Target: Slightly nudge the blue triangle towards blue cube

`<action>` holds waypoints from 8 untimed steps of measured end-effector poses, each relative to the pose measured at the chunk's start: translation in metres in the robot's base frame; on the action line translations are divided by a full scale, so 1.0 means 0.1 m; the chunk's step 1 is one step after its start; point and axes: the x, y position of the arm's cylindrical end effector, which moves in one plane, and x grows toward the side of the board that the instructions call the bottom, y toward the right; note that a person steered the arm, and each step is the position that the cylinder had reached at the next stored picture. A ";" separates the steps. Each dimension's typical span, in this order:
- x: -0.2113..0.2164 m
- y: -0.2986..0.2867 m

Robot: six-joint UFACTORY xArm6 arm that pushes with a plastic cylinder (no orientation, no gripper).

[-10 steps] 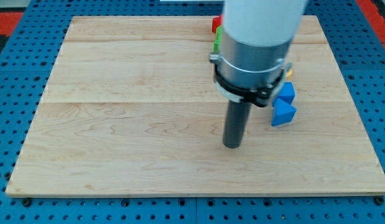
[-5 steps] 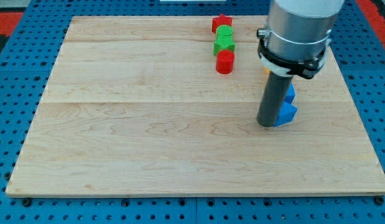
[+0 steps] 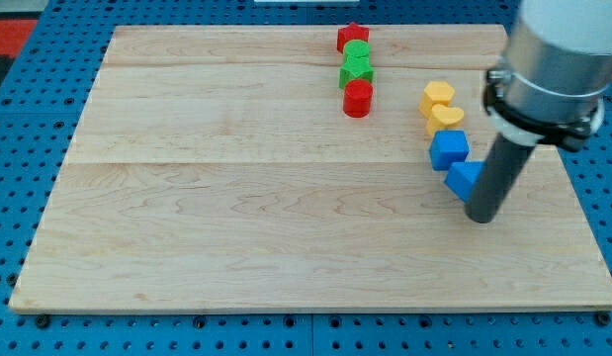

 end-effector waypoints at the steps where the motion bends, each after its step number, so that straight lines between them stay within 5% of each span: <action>1: -0.05 0.23; 8: -0.33 0.03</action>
